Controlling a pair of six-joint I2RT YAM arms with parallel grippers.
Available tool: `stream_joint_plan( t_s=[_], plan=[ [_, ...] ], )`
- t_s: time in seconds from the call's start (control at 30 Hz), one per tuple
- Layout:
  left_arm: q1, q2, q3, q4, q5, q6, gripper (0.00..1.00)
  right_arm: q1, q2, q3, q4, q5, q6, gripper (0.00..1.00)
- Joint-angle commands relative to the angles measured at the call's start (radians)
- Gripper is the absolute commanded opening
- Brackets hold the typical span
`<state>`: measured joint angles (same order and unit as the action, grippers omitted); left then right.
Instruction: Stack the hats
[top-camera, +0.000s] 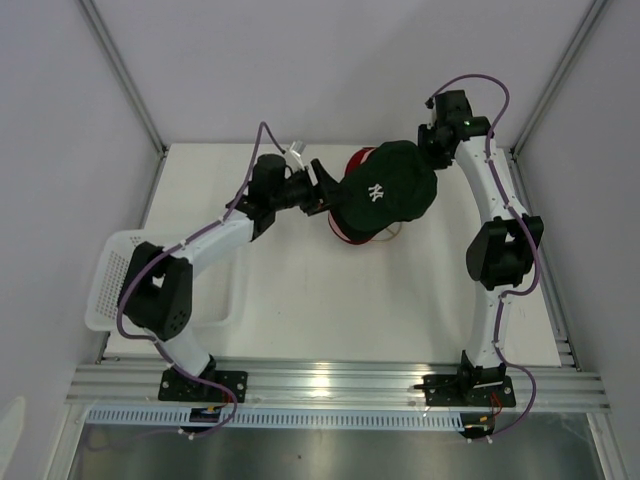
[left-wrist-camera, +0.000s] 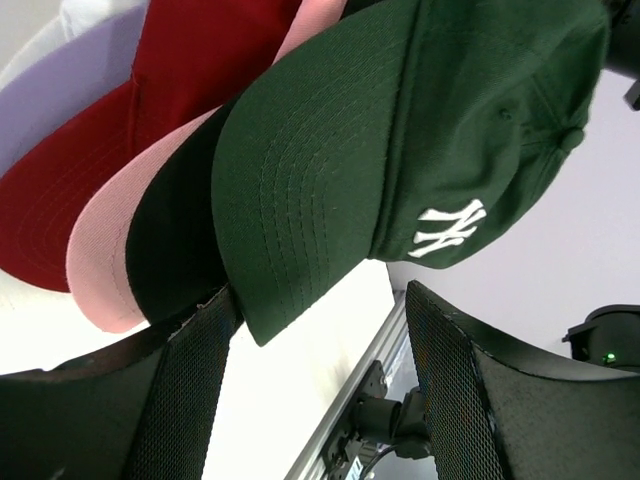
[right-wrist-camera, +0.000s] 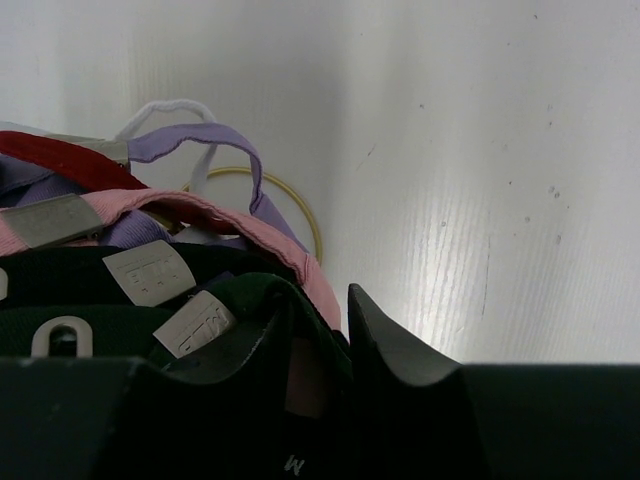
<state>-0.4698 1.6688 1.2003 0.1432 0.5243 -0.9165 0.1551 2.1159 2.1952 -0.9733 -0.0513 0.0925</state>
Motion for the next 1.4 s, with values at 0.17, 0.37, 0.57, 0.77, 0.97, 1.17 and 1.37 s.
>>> stream_joint_plan(
  t_s=[0.17, 0.37, 0.57, 0.77, 0.97, 1.17, 1.37],
  plan=[
    [-0.044, 0.072, 0.025, 0.142, 0.039, -0.051, 0.71, 0.021, 0.004, 0.005, 0.013, -0.019, -0.014, 0.34],
    [-0.053, 0.080, 0.004, 0.211, 0.023, -0.081, 0.64, 0.024, 0.006, 0.005, 0.015, -0.016, -0.017, 0.34],
    [-0.053, 0.078, -0.028, 0.300, -0.024, -0.162, 0.12, 0.024, 0.013, -0.006, 0.016, -0.001, -0.017, 0.33],
    [-0.055, 0.069, -0.050, 0.149, -0.144, -0.185, 0.01, 0.021, 0.026, -0.018, 0.038, 0.007, -0.017, 0.32],
    [-0.055, 0.063, -0.105, 0.072, -0.231, -0.246, 0.01, 0.023, 0.042, -0.017, 0.038, 0.008, -0.016, 0.33],
    [-0.055, 0.100, -0.177, 0.079, -0.233, -0.360, 0.01, 0.020, 0.041, -0.014, 0.030, 0.010, -0.017, 0.47],
    [-0.055, 0.098, -0.214, 0.093, -0.262, -0.355, 0.01, 0.008, 0.029, -0.014, 0.039, -0.022, -0.010, 0.53]
  ],
)
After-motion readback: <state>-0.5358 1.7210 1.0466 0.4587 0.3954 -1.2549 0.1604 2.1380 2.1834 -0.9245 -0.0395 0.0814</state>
